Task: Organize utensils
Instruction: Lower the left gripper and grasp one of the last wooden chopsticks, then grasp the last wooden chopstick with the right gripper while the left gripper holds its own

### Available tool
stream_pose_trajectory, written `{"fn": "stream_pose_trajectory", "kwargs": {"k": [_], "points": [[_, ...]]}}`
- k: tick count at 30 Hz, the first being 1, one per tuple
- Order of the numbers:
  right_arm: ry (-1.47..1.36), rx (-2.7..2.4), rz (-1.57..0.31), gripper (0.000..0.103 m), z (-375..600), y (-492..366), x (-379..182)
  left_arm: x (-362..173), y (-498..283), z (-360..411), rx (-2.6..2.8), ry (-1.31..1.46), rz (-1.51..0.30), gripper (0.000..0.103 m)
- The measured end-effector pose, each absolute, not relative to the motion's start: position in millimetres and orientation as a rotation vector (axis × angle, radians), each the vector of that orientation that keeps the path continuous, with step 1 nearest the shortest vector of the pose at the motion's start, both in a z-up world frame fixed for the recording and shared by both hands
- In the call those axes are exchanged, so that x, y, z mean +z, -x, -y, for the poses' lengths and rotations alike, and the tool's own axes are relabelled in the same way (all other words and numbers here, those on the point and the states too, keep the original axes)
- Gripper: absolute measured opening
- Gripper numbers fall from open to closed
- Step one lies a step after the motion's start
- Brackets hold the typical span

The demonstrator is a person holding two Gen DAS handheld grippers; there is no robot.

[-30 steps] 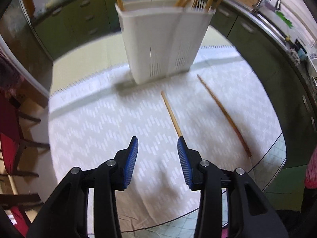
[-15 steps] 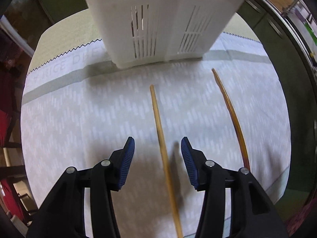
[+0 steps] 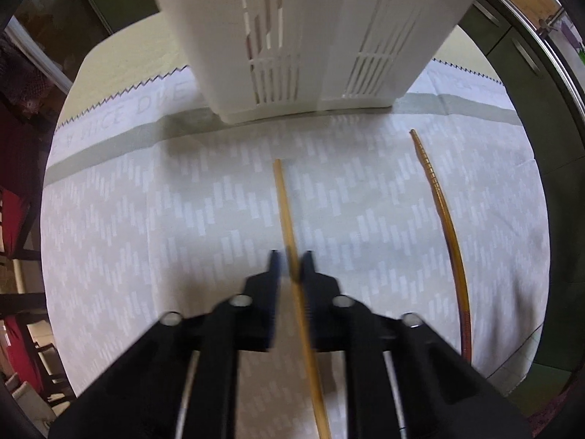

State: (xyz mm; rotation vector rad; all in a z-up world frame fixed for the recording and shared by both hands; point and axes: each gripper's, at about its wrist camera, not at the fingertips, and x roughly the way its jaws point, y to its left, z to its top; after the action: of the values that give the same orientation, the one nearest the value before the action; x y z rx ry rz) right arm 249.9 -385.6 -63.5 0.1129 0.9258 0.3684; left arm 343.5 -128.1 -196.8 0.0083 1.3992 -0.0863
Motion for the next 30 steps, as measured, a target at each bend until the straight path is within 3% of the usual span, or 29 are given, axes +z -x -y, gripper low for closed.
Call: {"fn": "stream_pose_trajectory", "kwargs": {"k": [13,24,30], "points": [[0.134,0.407,-1.242,0.028,277.8,-319.1,-160.0,-192.3,-321.0,65.6,-0.122,-0.003,-1.360,0.006],[0.225,0.335,-1.343,0.028,244.1,-347.8,-193.4,-125.6,-289.7,27.2,-0.157,-0.007,-1.178,0.006],[0.240,0.327,-1.365,0.020,231.6,-357.6,-197.3,-94.4,-270.9,26.0,-0.181,-0.010,-1.098,0.006]]}}
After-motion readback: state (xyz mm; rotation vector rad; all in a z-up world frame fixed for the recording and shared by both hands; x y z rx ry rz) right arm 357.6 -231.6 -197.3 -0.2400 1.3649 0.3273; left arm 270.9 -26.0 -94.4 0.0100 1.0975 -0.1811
